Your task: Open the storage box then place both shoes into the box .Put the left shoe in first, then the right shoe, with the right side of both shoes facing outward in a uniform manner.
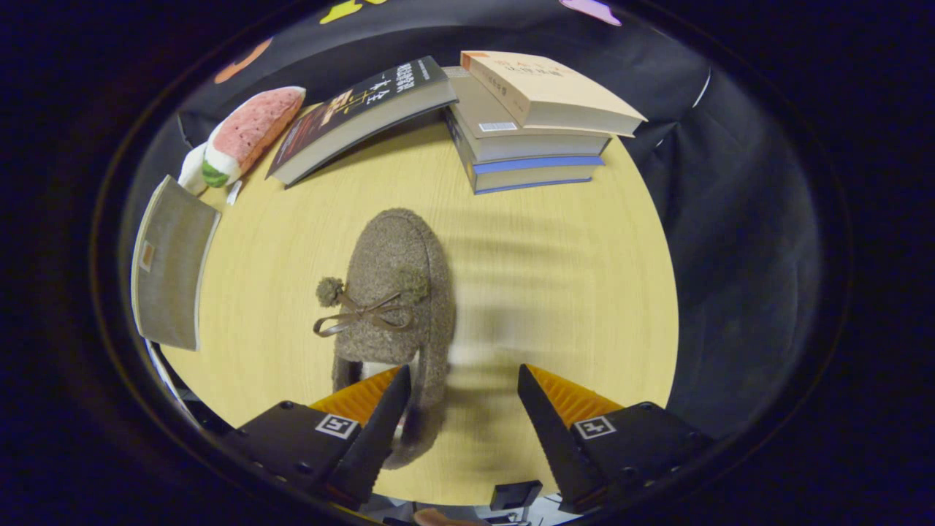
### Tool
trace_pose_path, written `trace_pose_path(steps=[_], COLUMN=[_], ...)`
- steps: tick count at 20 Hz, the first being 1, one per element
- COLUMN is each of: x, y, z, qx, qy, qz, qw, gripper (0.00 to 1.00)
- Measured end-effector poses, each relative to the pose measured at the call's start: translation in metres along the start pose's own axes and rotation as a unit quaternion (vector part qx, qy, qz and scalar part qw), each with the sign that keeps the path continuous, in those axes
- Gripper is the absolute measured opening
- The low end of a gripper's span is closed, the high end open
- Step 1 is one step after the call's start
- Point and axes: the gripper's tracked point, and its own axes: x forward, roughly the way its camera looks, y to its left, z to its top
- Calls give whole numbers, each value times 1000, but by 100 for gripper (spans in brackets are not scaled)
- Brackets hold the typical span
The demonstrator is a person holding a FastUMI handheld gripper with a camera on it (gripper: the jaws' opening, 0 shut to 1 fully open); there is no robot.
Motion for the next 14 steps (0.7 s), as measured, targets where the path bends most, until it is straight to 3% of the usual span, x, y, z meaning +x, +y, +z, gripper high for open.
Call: trace_pose_path(steps=[1, 2, 4, 5, 7, 10, 14], x=[3, 6, 13, 13, 12, 3, -44], y=[5, 22, 26, 28, 28, 33, 50], z=[-2, -5, -10, -7, -7, -14, -13], qx=[-3, -8, -23, -26, -8, 3, 18], qy=[4, 11, 25, 18, 9, 5, -1], qz=[10, 52, 64, 69, 77, 95, 118], qw=[1000, 999, 997, 997, 997, 995, 993], gripper=[43, 32, 10, 16, 3, 0, 0])
